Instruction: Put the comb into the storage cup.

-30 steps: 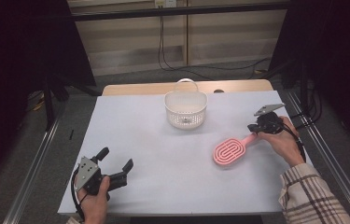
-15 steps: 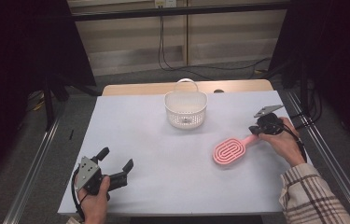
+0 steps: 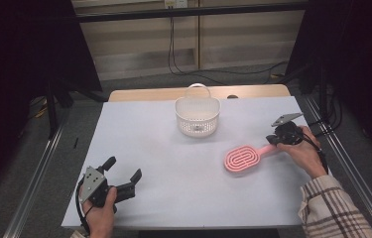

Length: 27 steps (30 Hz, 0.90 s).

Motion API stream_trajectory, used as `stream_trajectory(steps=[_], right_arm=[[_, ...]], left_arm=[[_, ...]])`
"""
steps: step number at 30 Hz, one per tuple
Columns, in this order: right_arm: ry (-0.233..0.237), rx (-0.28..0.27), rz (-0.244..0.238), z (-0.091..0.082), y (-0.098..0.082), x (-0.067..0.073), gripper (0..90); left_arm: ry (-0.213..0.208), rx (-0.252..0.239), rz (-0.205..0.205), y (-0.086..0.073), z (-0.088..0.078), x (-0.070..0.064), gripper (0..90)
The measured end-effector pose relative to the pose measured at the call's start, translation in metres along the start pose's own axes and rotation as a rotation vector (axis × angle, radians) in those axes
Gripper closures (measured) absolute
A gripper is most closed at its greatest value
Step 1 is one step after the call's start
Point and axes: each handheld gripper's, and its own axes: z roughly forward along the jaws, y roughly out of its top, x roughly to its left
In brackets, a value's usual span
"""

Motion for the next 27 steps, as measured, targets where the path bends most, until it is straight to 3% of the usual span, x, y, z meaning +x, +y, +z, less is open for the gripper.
stream_trajectory(steps=[27], right_arm=[[0.008, 0.019, -0.041, -0.0057, -0.01, 0.0037, 90.0]], left_arm=[[0.0, 0.003, 0.004, 0.0001, -0.0001, -0.0001, 3.0]])
